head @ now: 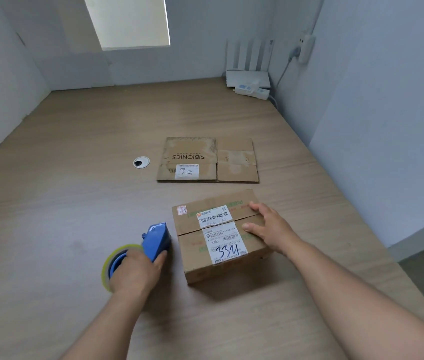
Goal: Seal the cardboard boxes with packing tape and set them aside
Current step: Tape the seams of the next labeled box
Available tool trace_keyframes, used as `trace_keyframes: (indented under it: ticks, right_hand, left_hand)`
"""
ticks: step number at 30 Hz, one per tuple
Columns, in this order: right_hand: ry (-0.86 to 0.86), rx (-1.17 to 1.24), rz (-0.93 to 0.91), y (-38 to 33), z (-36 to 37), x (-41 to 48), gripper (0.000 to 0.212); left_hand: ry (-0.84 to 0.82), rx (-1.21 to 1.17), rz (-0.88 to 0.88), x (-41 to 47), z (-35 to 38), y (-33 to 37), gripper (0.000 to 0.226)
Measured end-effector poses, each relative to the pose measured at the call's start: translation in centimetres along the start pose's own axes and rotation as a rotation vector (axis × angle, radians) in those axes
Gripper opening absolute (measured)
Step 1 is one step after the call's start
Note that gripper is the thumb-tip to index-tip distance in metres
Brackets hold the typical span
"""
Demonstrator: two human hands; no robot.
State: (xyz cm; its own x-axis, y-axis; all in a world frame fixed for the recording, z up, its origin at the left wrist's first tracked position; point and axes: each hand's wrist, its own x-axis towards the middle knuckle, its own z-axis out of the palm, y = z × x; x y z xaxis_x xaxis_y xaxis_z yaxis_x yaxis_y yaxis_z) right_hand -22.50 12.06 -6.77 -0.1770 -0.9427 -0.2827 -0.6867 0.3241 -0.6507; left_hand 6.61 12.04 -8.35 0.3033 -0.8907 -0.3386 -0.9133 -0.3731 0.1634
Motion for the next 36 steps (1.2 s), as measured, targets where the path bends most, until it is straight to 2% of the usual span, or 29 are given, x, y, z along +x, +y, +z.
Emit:
trace_keyframes:
  ticks: [4, 7, 9, 11, 14, 17, 20, 25, 30, 33, 36]
  right_hand:
    - [0.001, -0.008, 0.004, 0.0, 0.1, 0.1, 0.065]
    - [0.005, 0.006, -0.005, 0.1, 0.1, -0.2, 0.065]
    - [-0.003, 0.009, -0.012, 0.1, 0.1, -0.2, 0.065]
    - [-0.01, 0.009, -0.022, 0.1, -0.1, -0.2, 0.065]
    - [-0.008, 0.011, -0.036, 0.3, -0.2, 0.0, 0.066]
    - [-0.007, 0.009, -0.039, 0.5, -0.1, 0.1, 0.067]
    - [-0.002, 0.005, -0.051, 0.9, 0.0, 0.4, 0.067]
    - [-0.003, -0.021, -0.069, 1.6, 0.1, 0.4, 0.066]
    - [-0.006, -0.094, -0.107, 1.7, -0.8, 0.4, 0.055]
    - [0.081, 0.074, -0.175, 0.6, -2.0, 0.1, 0.047]
    - [-0.035, 0.414, -0.214, -0.6, -3.1, -0.6, 0.049]
  left_hand:
    - [-0.07, -0.09, -0.032, 1.0, 0.1, 0.1, 0.052]
    - [-0.116, -0.192, -0.016, 0.7, -0.4, -0.2, 0.042]
    - [-0.077, -0.349, -0.021, 0.4, -2.0, 0.0, 0.032]
    - [0.032, -0.486, 0.001, 0.2, -4.5, 0.9, 0.026]
    - [0.091, -0.53, 0.154, -1.2, -8.5, 3.7, 0.029]
    - [0.054, -0.391, 0.372, -3.4, -10.1, 7.1, 0.031]
    - [-0.042, -0.13, 0.493, -4.4, -9.1, 9.2, 0.037]
    - [-0.213, 0.157, 0.543, -4.2, -6.7, 9.0, 0.049]
    - [-0.268, 0.099, 0.532, -3.6, -6.5, 8.7, 0.048]
    - [-0.273, 0.12, 0.538, -3.6, -6.3, 8.8, 0.049]
    - [-0.291, 0.089, 0.528, -3.4, -6.4, 8.7, 0.048]
